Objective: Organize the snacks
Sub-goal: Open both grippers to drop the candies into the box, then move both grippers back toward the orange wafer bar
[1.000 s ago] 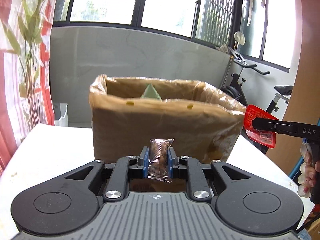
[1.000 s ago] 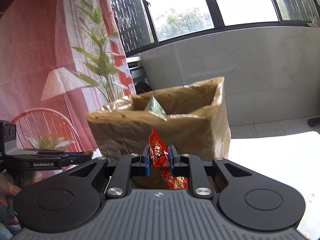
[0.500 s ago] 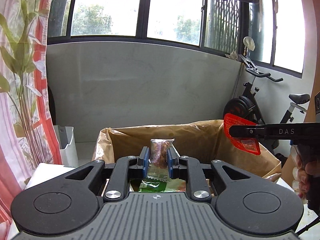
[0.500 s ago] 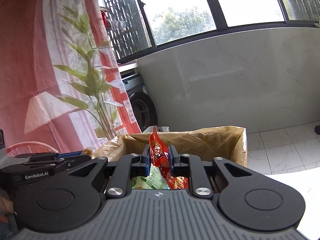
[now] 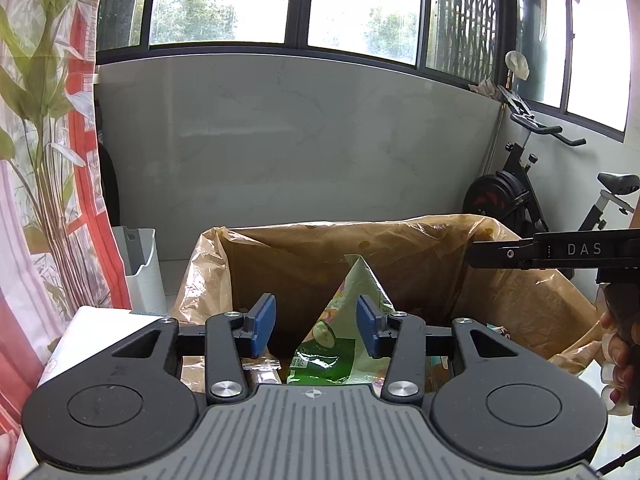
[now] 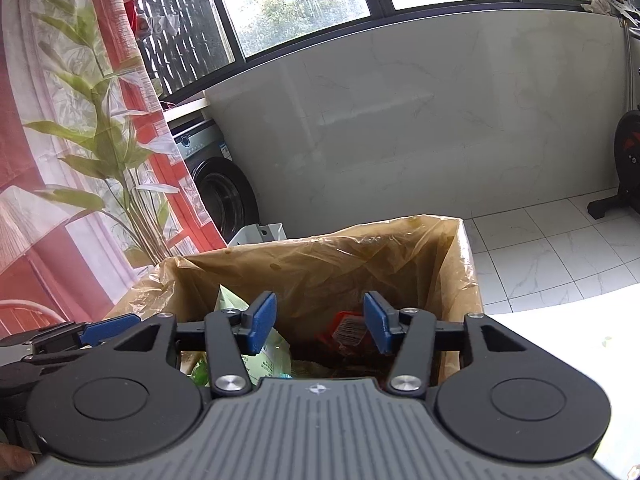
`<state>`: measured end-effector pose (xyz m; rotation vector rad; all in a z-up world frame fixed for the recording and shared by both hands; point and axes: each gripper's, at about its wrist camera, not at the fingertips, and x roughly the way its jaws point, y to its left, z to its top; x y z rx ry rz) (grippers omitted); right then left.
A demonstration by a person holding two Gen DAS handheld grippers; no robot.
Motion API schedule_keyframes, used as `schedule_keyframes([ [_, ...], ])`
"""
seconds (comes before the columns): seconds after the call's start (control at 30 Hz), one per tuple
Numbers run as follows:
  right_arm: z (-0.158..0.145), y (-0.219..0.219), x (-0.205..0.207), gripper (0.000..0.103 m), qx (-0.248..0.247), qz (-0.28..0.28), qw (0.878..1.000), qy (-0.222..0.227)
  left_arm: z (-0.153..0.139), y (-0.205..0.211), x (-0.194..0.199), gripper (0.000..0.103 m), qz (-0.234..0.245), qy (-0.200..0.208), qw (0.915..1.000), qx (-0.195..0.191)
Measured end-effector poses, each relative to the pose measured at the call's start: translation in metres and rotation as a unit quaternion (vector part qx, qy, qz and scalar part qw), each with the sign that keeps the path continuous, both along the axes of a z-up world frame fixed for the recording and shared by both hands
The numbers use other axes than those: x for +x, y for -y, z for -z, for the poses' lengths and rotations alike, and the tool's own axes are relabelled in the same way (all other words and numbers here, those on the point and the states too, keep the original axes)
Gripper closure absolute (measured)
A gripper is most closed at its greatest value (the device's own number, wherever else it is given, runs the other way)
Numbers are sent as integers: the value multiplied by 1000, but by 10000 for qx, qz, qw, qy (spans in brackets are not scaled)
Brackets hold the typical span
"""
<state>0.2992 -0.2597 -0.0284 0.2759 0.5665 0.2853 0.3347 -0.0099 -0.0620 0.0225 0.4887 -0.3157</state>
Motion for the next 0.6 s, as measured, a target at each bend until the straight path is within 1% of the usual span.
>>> schedule_keyframes([
  [0.23, -12, -3, -36, 50, -239, -500, 9979, 343, -12, -16, -38, 48, 31, 95, 9999, -40],
  [0.33, -16, -4, -57, 50, -328, -679, 9959, 502, -16, -24, -58, 48, -1, 126, 9999, -50],
  [0.5, -20, -2, -92, 50, -351, -797, 9939, 676, -15, -36, -90, 47, -101, 46, 9998, -157],
  [0.6, -19, -3, -115, 45, -382, -912, 9919, 802, -6, -44, -114, 47, -168, -52, 9996, -233],
])
